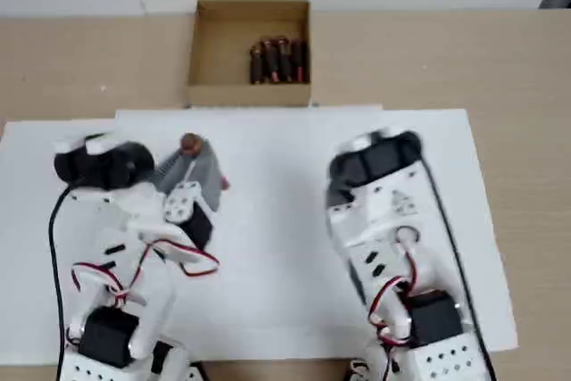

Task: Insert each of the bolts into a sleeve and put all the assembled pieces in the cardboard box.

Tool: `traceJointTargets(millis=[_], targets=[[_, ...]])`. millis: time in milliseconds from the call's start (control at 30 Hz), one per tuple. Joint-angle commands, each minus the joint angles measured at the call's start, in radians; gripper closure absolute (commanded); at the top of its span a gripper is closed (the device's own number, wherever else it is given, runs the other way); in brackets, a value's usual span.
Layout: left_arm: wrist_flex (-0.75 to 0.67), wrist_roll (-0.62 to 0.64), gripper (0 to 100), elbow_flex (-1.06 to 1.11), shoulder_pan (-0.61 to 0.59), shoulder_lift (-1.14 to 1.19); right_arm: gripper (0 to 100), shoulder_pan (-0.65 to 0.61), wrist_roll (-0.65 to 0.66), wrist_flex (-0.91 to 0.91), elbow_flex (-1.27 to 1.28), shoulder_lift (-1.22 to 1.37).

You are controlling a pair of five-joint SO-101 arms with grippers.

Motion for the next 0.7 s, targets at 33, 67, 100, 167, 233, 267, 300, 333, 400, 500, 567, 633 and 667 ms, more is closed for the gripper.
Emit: traceJointTargets(millis=[33, 67, 100, 167, 233, 267, 300, 333, 400, 500, 567, 633, 667], targets=[[-0.035, 0.052, 99, -0.002, 0.066, -0.018, 99.5, -0.09, 0.095, -0.067, 0.061, -0.054], [-0.035, 0.055, 99, -0.002, 0.08, -0.018, 99.5, -0.101, 0.106, -0.071, 0.077, -0.07], [-0.035, 0.058, 99, -0.002, 0.092, -0.018, 99.5, -0.11, 0.118, -0.071, 0.092, -0.088], [-0.037, 0.078, 99, -0.002, 0.114, -0.018, 99.5, -0.137, 0.138, -0.065, 0.12, -0.128], [-0.038, 0.097, 99, -0.002, 0.13, -0.018, 99.5, -0.166, 0.138, -0.062, 0.146, -0.177], [-0.038, 0.104, 99, -0.002, 0.138, -0.018, 99.5, -0.183, 0.138, -0.061, 0.161, -0.203], [-0.038, 0.11, 99, -0.002, 0.144, -0.018, 99.5, -0.197, 0.138, -0.061, 0.176, -0.228], [-0.038, 0.118, 99, -0.002, 0.149, -0.018, 99.5, -0.213, 0.138, -0.061, 0.195, -0.257], [-0.04, 0.14, 99, -0.002, 0.149, -0.018, 99.5, -0.237, 0.14, -0.061, 0.232, -0.312], [-0.04, 0.175, 99, -0.001, 0.149, -0.018, 99.5, -0.259, 0.14, -0.061, 0.273, -0.389], [-0.04, 0.189, 99, -0.001, 0.15, -0.018, 99.5, -0.263, 0.141, -0.059, 0.293, -0.426], [-0.04, 0.198, 99, -0.001, 0.15, -0.018, 99.5, -0.263, 0.141, -0.059, 0.301, -0.447], [-0.04, 0.204, 99, -0.001, 0.15, -0.018, 99.5, -0.265, 0.144, -0.061, 0.301, -0.449]])
